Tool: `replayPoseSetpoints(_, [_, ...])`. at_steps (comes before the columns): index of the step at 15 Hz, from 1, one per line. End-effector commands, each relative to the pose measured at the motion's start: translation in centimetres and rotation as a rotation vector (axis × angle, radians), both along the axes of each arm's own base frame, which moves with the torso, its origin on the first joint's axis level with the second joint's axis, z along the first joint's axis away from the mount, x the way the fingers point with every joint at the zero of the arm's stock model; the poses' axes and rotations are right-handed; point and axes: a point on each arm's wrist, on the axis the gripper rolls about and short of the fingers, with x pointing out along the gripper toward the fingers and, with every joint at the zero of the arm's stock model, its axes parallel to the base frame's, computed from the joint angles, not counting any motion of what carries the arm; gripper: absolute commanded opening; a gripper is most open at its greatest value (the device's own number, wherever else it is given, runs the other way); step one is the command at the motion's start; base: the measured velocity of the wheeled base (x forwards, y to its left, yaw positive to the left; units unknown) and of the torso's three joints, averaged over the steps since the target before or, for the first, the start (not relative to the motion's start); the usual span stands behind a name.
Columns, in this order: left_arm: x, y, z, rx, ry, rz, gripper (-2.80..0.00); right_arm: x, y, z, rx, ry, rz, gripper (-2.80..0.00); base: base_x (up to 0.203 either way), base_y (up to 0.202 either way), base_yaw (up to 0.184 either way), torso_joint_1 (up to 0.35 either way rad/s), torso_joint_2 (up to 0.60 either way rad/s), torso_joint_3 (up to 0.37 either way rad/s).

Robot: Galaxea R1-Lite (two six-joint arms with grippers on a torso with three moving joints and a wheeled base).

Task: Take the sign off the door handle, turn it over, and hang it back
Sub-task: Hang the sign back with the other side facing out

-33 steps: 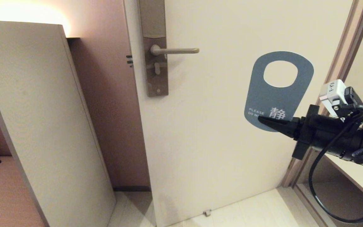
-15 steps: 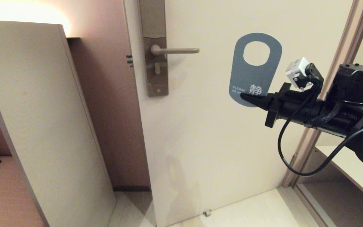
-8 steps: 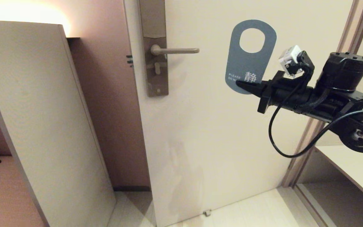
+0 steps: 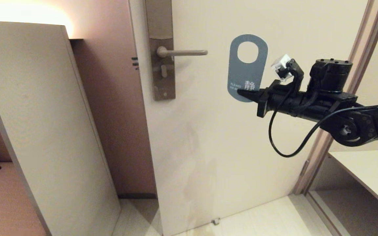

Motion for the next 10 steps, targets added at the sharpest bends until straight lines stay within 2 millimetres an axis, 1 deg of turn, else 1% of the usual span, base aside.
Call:
replayPoseSetpoints(1, [0.0, 0.0, 0.0, 0.001, -0.001, 0.000, -2.80, 0.5, -0.2, -0.3, -0.019, 0.066, -0.019, -2.80, 0.000, 0.000, 0.000, 0.000, 0.00, 0.000])
replayPoseSetpoints(5, [0.0, 0.0, 0.0, 0.001, 0.000, 0.000, -2.80, 1.4, -0.3, 0.1, -0.077, 0.202, -0.113, -2.80, 0.000, 0.000, 0.000, 0.000, 0.00, 0.000])
replayPoseSetpoints(10, [0.0, 0.0, 0.0, 0.001, -0.001, 0.000, -2.80, 2.3, 0.2, 1.4, -0.111, 0.278, -0.140, -2.80, 0.000, 0.000, 0.000, 0.000, 0.00, 0.000])
